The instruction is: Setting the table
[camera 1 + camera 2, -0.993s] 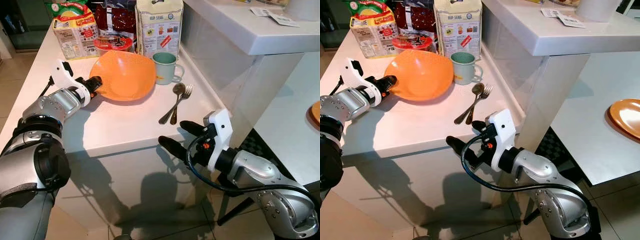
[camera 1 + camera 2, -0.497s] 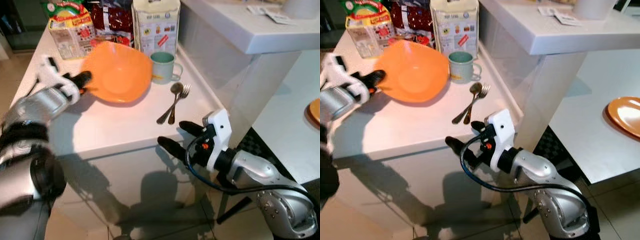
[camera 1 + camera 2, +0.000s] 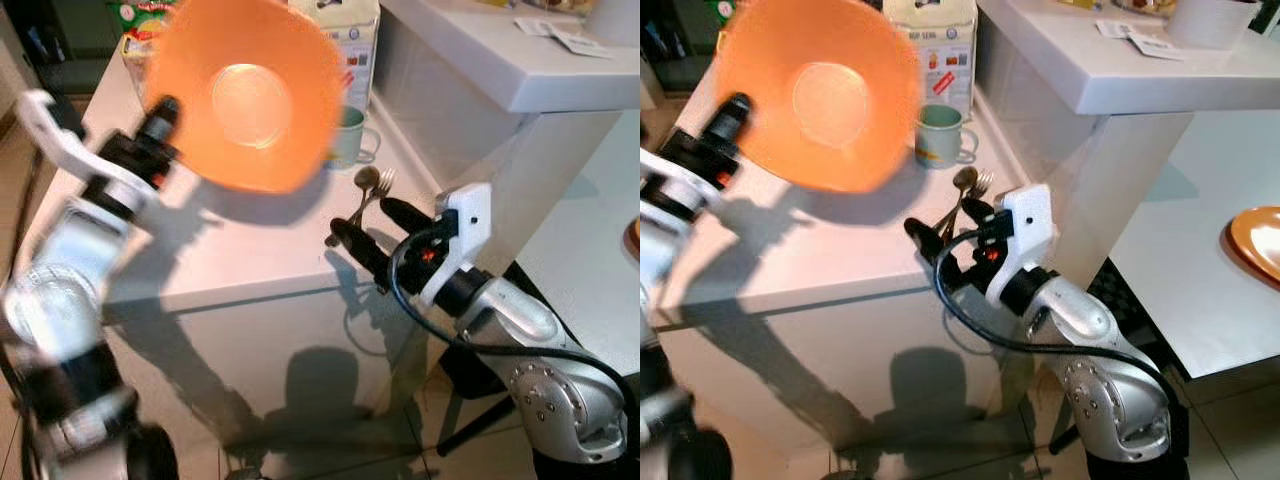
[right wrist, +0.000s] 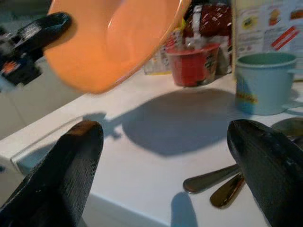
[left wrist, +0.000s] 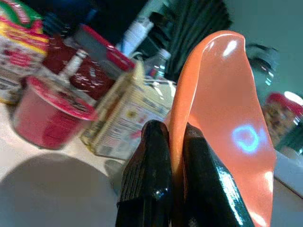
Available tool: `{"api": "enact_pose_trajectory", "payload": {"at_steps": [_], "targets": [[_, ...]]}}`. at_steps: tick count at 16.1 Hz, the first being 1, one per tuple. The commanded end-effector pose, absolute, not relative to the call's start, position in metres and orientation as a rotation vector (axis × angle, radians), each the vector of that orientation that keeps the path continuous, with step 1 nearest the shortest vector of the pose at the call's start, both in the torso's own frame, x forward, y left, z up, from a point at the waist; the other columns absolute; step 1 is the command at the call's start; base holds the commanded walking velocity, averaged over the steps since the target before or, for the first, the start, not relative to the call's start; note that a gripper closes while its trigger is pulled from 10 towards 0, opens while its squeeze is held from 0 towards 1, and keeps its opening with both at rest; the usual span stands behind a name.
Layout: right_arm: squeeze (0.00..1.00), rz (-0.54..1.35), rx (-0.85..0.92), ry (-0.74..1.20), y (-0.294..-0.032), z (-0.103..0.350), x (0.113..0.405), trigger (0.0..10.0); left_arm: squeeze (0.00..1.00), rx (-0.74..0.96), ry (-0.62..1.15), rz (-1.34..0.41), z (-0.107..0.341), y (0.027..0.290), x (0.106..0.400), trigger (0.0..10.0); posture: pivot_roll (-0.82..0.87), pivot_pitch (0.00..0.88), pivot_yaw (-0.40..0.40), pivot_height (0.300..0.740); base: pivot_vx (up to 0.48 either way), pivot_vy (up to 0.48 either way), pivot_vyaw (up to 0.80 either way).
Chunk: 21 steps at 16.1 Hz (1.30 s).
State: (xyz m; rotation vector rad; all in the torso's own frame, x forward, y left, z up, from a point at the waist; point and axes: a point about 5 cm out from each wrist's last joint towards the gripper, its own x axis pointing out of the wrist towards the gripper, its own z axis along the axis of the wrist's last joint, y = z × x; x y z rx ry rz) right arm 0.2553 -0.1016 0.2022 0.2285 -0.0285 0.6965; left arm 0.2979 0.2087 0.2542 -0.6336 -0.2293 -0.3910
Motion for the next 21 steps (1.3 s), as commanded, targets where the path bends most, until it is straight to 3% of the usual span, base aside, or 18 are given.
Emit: {"api": "enact_pose_trajectory", "payload": {"at_steps": [1,6,15,21], "targets": [[0.0,0.668,0.241,-0.072,-0.106,0.21,0.258,10.0,0.0,-0.566,-0.258,-0.429,0.262,0.197,0.289,10.0,0.05,0.0,-0.027,0.74,0.0,0.0,0.0],[0.0,0.646,0.256,-0.086,-0.107,0.212,0.26,10.0,0.0,-0.433,-0.262,-0.412,0.253,0.179,0.275,10.0,0.05,0.0,-0.031,0.74,0.0,0.0,0.0],[0.0,0.61,0.252,-0.087,-0.108,0.212,0.265,10.0,0.0,-0.386,-0.219,-0.435,0.241,0.157,0.274,10.0,0.05,0.0,-0.033,0.74,-0.31,0.0,0.0],[0.0,0.476,0.165,-0.095,-0.117,0.208,0.274,10.0,0.0,-0.188,-0.176,-0.257,0.227,0.161,0.288,10.0,0.05,0.0,-0.023,0.74,0.0,-0.075,0.0]]}}
